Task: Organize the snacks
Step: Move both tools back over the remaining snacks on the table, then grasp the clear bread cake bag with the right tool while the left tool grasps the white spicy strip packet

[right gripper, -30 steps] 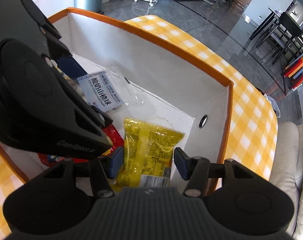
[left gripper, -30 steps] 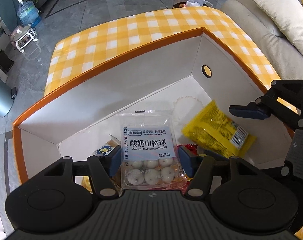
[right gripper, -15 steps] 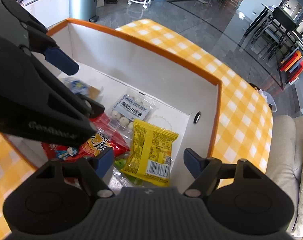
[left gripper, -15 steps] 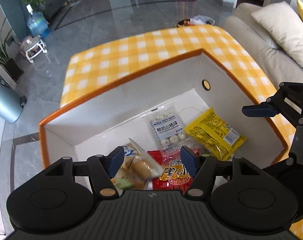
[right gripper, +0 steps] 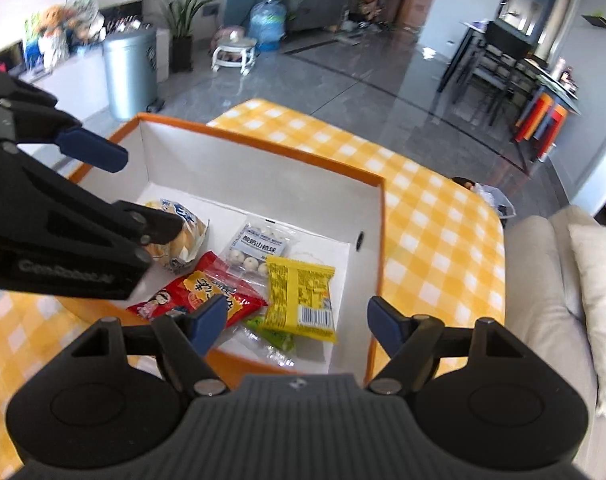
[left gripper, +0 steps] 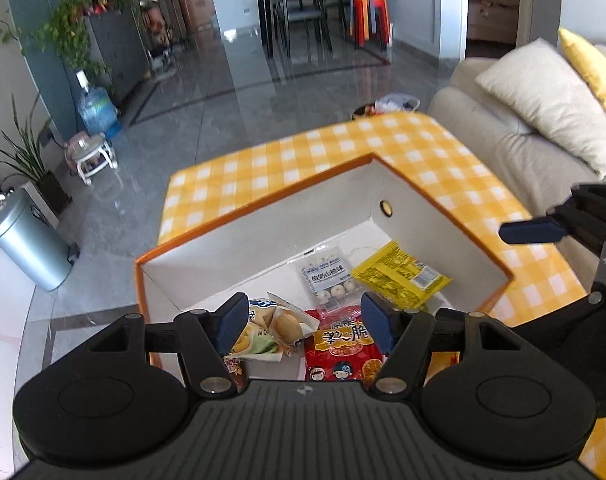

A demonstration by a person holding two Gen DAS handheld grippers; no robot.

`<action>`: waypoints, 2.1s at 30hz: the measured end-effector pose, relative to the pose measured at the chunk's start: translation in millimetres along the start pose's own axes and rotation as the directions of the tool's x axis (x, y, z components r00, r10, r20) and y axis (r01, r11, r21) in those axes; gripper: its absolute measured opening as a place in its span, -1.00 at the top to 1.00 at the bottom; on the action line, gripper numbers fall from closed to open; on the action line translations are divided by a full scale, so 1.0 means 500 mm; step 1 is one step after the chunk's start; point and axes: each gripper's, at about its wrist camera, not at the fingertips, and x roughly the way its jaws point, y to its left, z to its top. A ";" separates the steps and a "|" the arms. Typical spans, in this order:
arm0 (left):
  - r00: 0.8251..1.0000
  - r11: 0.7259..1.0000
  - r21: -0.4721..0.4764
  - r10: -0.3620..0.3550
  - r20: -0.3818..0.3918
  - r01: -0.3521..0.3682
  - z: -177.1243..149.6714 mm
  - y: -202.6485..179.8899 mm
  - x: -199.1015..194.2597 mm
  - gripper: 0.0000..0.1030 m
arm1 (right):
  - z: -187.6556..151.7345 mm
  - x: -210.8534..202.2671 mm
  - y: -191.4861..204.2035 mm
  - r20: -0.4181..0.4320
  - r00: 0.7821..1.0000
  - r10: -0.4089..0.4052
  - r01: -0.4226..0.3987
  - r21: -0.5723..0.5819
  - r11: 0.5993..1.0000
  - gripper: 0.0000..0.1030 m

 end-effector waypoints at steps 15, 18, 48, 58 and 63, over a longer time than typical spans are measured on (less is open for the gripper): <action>0.994 0.994 -0.083 -0.057 0.093 0.065 -0.135 -0.048 -0.135 -0.48 | -0.177 -0.166 0.025 0.086 0.994 -0.066 0.042 0.258 0.965 -0.46; 0.994 0.991 -0.105 -0.074 0.075 0.082 -0.171 -0.058 -0.140 -0.48 | -0.215 -0.184 0.041 0.084 0.992 -0.091 0.063 0.286 0.956 -0.47; 0.986 0.970 -0.230 -0.110 -0.124 0.080 -0.368 -0.127 -0.053 -0.01 | -0.426 -0.127 0.081 -0.090 0.989 -0.121 0.142 0.284 0.948 -0.47; 0.989 0.952 -0.298 -0.110 -0.100 0.076 -0.359 -0.104 -0.021 -0.62 | -0.407 -0.103 0.065 -0.037 0.993 -0.113 0.119 0.266 0.957 -0.47; 0.983 0.947 -0.306 -0.141 -0.115 0.100 -0.342 -0.112 0.012 -0.63 | -0.396 -0.076 0.056 -0.020 0.996 -0.092 0.094 0.268 0.959 -0.47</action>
